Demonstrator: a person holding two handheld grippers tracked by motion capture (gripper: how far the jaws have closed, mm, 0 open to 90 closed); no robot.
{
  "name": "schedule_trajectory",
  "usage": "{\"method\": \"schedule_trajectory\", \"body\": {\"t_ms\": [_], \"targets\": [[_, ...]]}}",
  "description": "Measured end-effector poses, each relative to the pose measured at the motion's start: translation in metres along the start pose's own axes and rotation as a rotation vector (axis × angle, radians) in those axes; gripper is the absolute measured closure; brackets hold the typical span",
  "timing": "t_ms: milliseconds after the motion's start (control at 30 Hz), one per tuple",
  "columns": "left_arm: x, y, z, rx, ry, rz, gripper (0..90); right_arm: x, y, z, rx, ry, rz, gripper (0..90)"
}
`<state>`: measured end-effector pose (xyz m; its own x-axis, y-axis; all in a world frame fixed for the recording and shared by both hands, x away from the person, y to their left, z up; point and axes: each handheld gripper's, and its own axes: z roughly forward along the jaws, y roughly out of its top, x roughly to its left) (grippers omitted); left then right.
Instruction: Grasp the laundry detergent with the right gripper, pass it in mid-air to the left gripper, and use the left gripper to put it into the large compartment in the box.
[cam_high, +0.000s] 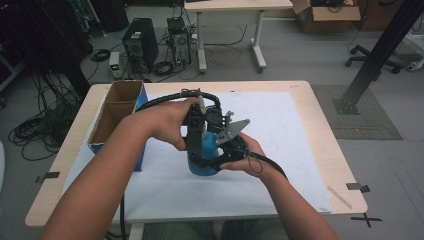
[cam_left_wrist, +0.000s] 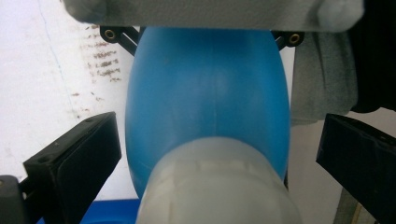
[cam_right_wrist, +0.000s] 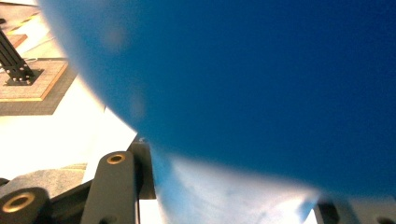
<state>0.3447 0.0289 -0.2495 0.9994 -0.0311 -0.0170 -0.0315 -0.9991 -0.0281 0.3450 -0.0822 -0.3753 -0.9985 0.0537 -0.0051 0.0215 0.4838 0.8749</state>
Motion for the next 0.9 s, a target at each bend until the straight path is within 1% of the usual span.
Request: {"method": "schedule_trajectory", "body": {"t_ms": [200, 233, 367, 500, 667, 733, 800, 900], "targets": [[-0.0009, -0.0014, 0.0017, -0.007, 0.013, -0.01, 1.0, -0.0001, 0.0004, 0.0008, -0.003, -0.004, -0.005, 45.5], [-0.0011, -0.0016, 0.0023, -0.011, 0.006, -0.021, 2.4, 0.0002, 0.0007, 0.0009, -0.003, -0.005, -0.002, 45.4], [-0.0016, -0.0017, 0.0017, -0.012, 0.006, -0.028, 4.7, 0.0006, 0.001, 0.0011, -0.004, -0.003, -0.003, 45.4], [-0.002, -0.0018, 0.0009, -0.006, 0.016, -0.03, 7.1, 0.0012, 0.0009, 0.0007, -0.003, -0.008, -0.002, 45.4], [-0.002, -0.0016, 0.0012, -0.011, 0.012, -0.042, 10.0, 0.0011, 0.0011, 0.0, -0.006, -0.014, -0.009, 45.4], [-0.0018, -0.0013, 0.0011, -0.013, 0.013, -0.042, 12.5, 0.0019, 0.0016, -0.0002, -0.006, -0.01, -0.007, 45.4], [-0.0017, -0.0011, 0.001, -0.014, 0.019, -0.041, 14.6, 0.0018, 0.0016, 0.0001, -0.006, -0.017, -0.016, 45.4], [-0.002, -0.0008, 0.0006, -0.017, 0.022, -0.041, 16.1, 0.0024, 0.0018, 0.0001, -0.003, -0.012, -0.017, 45.4]]}}
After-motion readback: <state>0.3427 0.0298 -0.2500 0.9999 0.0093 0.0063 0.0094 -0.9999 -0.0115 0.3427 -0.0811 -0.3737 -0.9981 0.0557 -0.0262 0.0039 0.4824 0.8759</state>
